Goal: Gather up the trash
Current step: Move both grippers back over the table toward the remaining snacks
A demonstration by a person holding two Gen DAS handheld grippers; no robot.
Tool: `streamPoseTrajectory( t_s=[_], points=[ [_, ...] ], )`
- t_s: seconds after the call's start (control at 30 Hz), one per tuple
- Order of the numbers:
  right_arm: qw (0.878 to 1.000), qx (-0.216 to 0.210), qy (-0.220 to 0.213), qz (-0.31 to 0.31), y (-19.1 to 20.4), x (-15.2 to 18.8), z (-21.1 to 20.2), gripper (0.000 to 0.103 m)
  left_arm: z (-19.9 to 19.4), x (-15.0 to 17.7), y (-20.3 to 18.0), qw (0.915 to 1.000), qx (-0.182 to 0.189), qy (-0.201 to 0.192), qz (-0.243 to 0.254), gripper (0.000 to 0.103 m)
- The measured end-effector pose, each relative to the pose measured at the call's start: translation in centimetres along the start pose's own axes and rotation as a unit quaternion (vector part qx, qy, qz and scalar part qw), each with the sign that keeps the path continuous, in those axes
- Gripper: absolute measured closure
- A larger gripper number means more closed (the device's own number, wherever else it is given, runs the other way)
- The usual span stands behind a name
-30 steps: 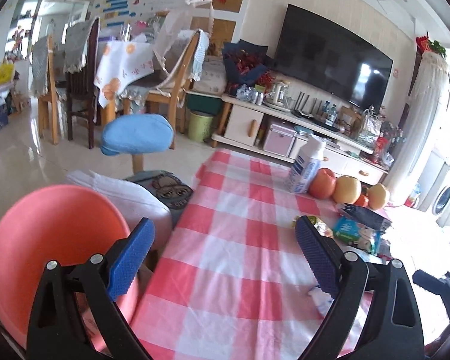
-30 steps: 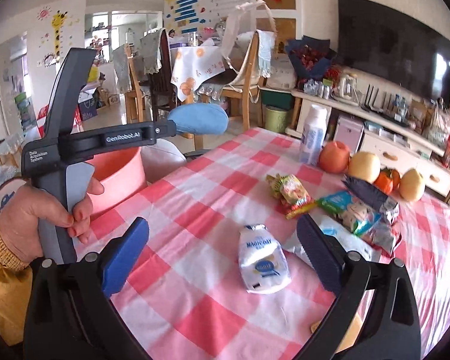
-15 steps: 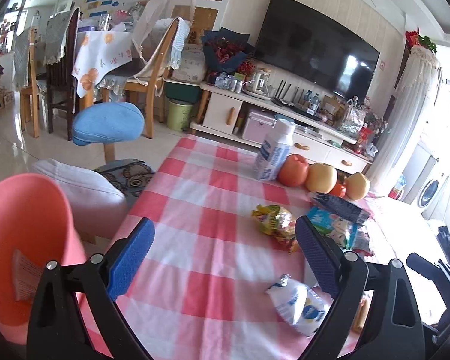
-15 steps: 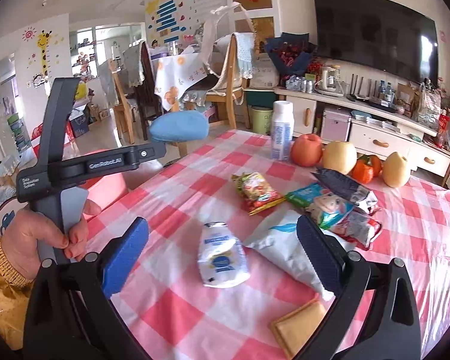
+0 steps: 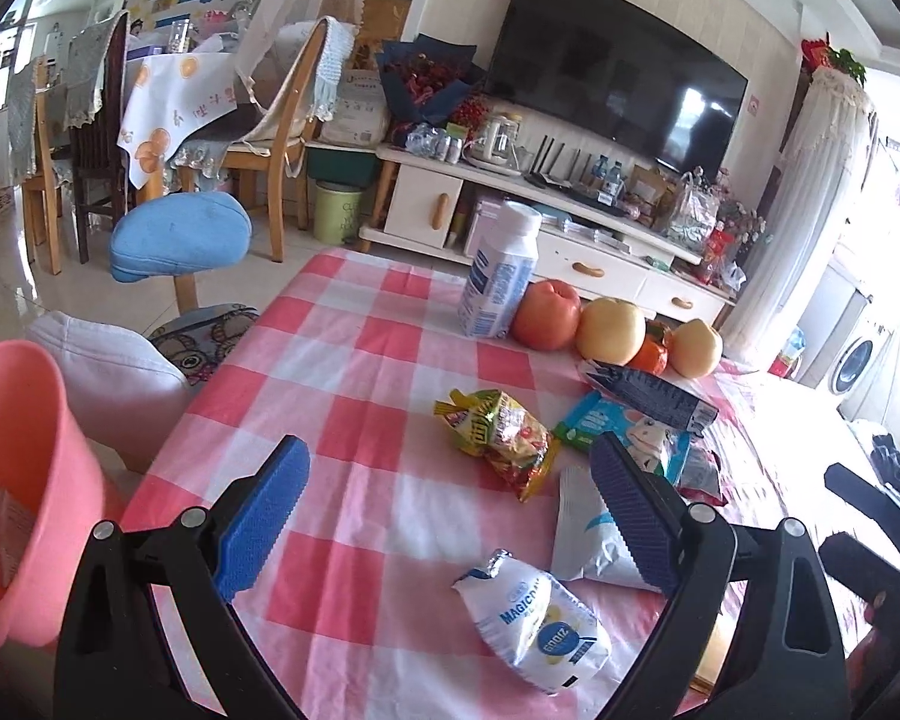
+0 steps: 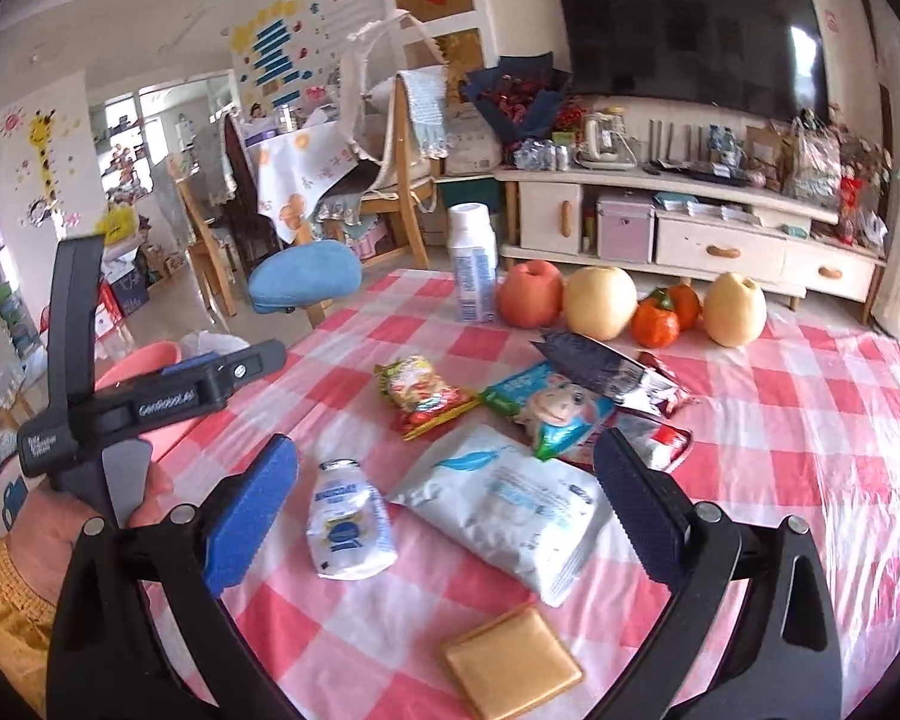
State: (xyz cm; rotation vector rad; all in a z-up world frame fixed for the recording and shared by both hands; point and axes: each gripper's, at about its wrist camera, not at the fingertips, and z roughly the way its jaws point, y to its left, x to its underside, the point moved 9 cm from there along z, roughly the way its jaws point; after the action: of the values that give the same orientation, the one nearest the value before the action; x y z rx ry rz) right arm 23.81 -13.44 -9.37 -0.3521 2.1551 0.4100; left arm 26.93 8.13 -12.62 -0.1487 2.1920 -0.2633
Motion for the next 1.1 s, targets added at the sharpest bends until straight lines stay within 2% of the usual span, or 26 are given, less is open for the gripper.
streamPoseTrajectory(
  t_s=[0.23, 0.5, 0.63, 0.77, 0.9, 1.1],
  points=[
    [0.999, 0.015, -0.012, 0.042, -4.2, -1.1, -1.2, 0.004, 1.8, 1.0, -1.2, 0.9993, 0.006, 0.036, -0.001, 0.009],
    [0.993, 0.021, -0.016, 0.119, -9.6, -1.6, -1.9, 0.004, 3.8, 0.9, -3.0, 0.9988, 0.01, 0.046, 0.014, 0.009],
    [0.989, 0.054, -0.017, 0.138, -12.4, -1.8, -1.6, 0.004, 5.1, 0.8, -3.9, 0.998, 0.014, 0.056, 0.027, 0.009],
    [0.979, 0.062, -0.018, 0.194, -15.7, -1.4, -0.2, 0.004, 6.5, 0.5, -4.6, 0.9976, 0.011, 0.06, 0.034, 0.009],
    [0.97, 0.052, -0.012, 0.238, -18.5, -1.1, 2.1, 0.004, 7.8, 0.4, -5.3, 0.9965, 0.005, 0.07, 0.045, 0.009],
    [0.969, 0.036, 0.008, 0.244, -21.1, -1.6, 6.0, 0.006, 10.2, 0.3, -4.4, 0.9953, 0.001, 0.097, 0.009, 0.009]
  ],
)
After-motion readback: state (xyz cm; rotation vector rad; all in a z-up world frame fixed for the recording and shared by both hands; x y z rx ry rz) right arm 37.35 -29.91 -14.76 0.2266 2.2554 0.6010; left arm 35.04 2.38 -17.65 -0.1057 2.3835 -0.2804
